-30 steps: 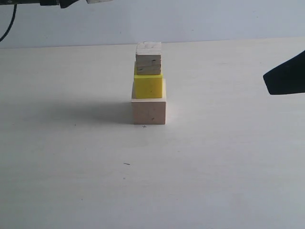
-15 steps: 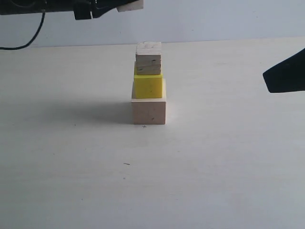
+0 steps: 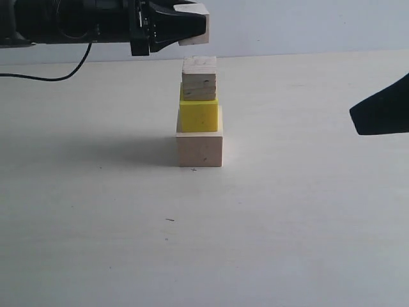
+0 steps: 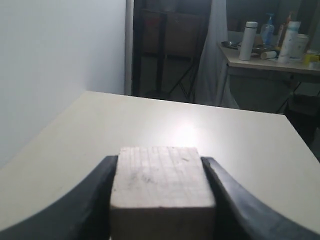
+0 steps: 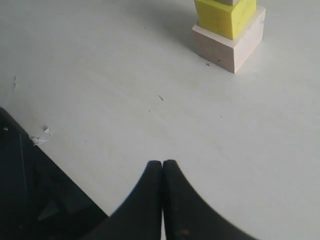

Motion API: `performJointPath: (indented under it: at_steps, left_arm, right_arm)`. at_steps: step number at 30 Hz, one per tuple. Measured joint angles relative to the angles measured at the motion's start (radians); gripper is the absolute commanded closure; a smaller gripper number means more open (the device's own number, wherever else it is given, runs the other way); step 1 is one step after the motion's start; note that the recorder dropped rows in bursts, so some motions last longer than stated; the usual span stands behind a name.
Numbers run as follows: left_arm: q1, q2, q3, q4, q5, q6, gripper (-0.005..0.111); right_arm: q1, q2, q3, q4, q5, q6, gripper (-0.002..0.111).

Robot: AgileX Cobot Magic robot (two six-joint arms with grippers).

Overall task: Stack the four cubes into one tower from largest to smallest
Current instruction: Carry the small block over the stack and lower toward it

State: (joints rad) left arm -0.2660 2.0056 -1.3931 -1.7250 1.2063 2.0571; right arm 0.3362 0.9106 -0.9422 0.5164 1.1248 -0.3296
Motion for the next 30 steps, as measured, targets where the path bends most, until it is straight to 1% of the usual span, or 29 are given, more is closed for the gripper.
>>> performJointPath:
  at_steps: [5,14,20,30]
  left_arm:
    - [-0.002,0.0,-0.043,-0.002,0.002,0.002,0.107]
    - [-0.003,0.004,-0.045,-0.002,0.002,0.008,0.107]
    - [-0.003,0.064,-0.052,-0.002,0.008,0.028,0.107]
    - [-0.003,0.086,-0.134,0.073,0.008,0.03,0.107]
  right_arm:
    - [0.0,0.0,0.026,0.0,-0.029,0.0,0.108]
    - [0.0,0.0,0.026,0.002,-0.067,0.0,0.108]
    - [0.0,0.0,0.026,0.002,-0.075,0.0,0.108]
    - [0.0,0.046,0.042,0.006,-0.077,0.0,0.108]
